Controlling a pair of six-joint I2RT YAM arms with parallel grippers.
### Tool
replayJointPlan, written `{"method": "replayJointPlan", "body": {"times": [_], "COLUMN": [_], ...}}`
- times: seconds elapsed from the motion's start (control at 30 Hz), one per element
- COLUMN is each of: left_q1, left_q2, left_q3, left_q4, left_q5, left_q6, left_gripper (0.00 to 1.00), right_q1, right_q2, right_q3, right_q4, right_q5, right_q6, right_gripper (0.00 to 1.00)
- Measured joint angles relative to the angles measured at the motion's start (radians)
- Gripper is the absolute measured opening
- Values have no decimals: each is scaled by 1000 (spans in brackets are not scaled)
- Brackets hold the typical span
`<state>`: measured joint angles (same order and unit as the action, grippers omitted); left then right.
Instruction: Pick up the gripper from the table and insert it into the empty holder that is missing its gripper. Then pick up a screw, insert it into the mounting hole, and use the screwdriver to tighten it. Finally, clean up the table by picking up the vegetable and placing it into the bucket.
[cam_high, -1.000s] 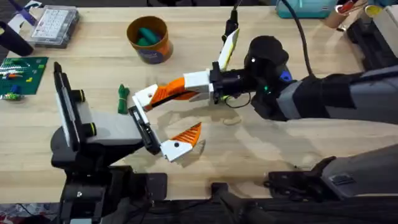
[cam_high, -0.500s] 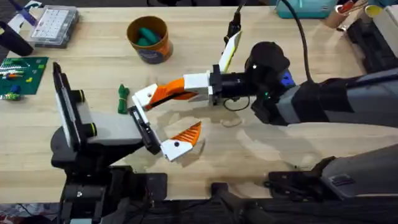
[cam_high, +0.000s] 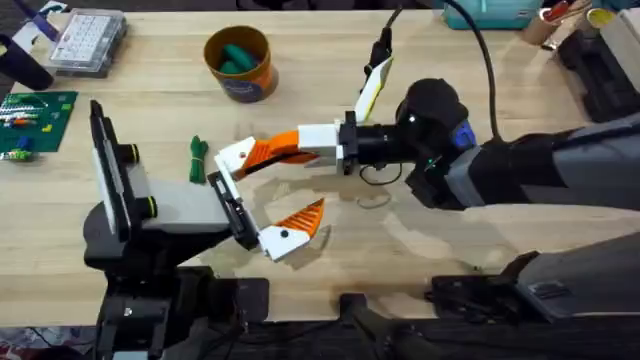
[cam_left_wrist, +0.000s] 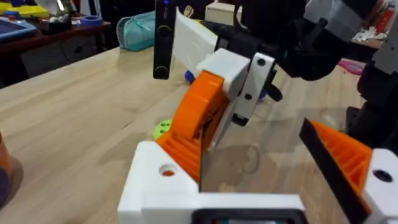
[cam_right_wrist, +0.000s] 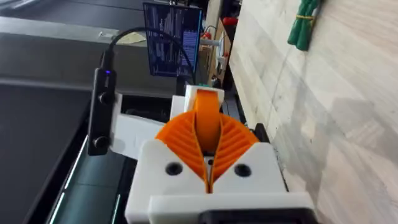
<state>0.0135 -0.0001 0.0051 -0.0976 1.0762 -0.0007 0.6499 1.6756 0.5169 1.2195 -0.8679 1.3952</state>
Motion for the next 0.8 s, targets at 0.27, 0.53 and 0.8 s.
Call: {"method": "replayJointPlan", "body": {"times": [0.27, 0.53, 0.8], "left_q1": [0, 0, -1], "left_q2": [0, 0, 0], "left_q3": [0, 0, 0], "left_q4": [0, 0, -1], "left_q5": [3, 3, 10], "left_q6": [-1, -1, -2], "left_gripper": [990, 990, 990], "right_q1": [2, 2, 4], "right_q2": [0, 0, 0], "right_q3": [-5, -5, -5], "right_q4": [7, 7, 6], "right_q5": [7, 7, 8], "right_q6": [-1, -1, 1], "right_gripper": [10, 10, 239]}}
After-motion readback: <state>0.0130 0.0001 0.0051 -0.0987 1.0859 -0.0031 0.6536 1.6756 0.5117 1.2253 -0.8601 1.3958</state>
